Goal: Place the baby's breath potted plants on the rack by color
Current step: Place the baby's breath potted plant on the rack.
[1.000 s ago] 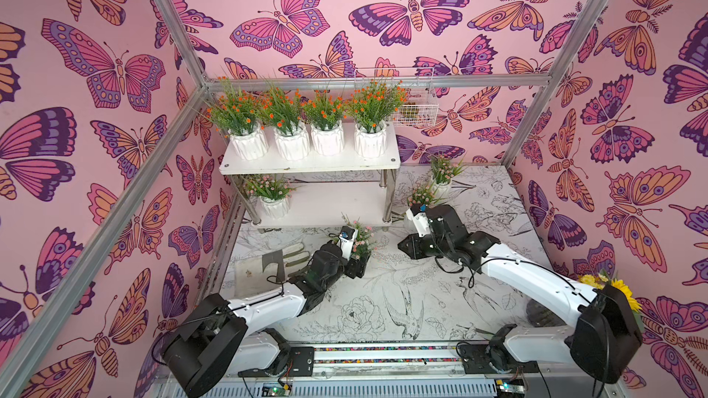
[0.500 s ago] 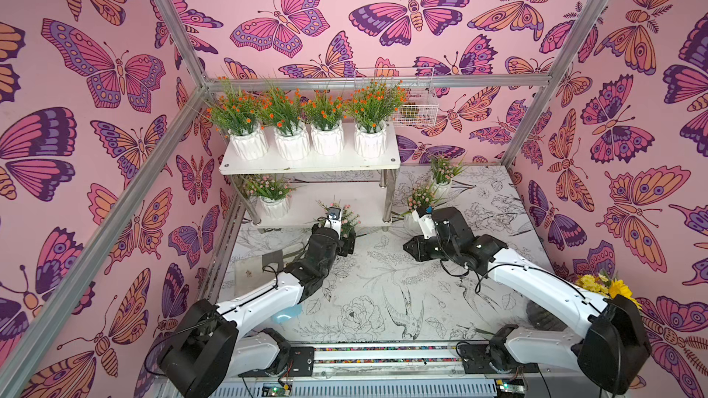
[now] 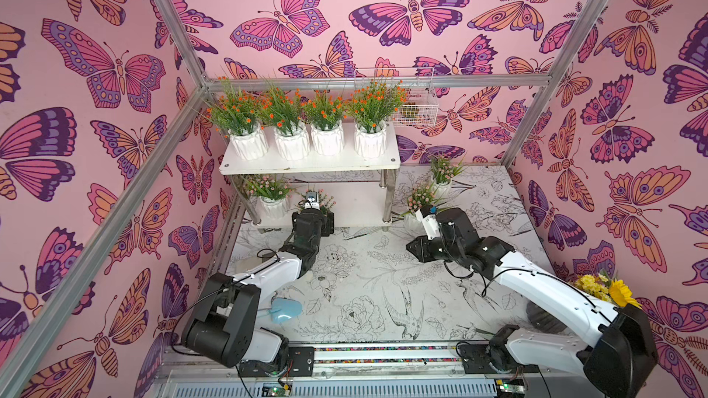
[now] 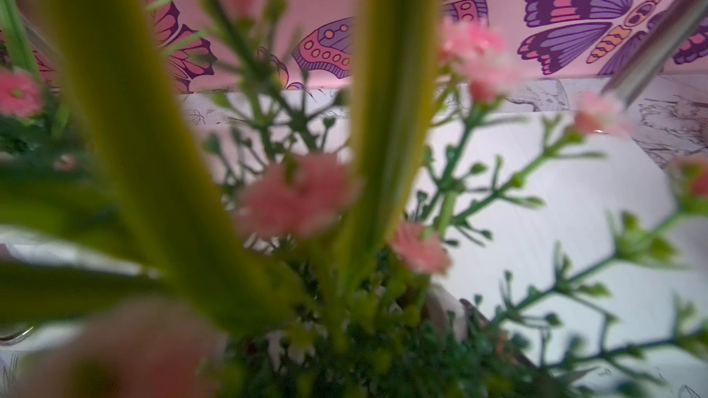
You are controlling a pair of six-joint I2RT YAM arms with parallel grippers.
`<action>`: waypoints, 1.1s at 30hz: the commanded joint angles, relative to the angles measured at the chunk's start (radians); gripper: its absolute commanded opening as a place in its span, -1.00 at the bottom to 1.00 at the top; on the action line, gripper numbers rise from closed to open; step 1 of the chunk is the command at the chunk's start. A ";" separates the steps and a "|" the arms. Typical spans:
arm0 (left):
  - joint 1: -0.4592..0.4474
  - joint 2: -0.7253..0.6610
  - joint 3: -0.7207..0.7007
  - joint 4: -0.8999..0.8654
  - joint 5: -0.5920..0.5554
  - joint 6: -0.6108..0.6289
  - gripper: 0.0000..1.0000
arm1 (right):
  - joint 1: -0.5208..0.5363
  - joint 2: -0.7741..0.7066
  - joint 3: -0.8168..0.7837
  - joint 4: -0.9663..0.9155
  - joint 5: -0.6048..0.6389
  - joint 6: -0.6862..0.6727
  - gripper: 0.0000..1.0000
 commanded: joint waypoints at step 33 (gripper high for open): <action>0.128 0.297 0.371 -0.157 -0.014 -0.110 -0.09 | -0.004 -0.039 -0.033 -0.036 0.037 -0.004 -0.57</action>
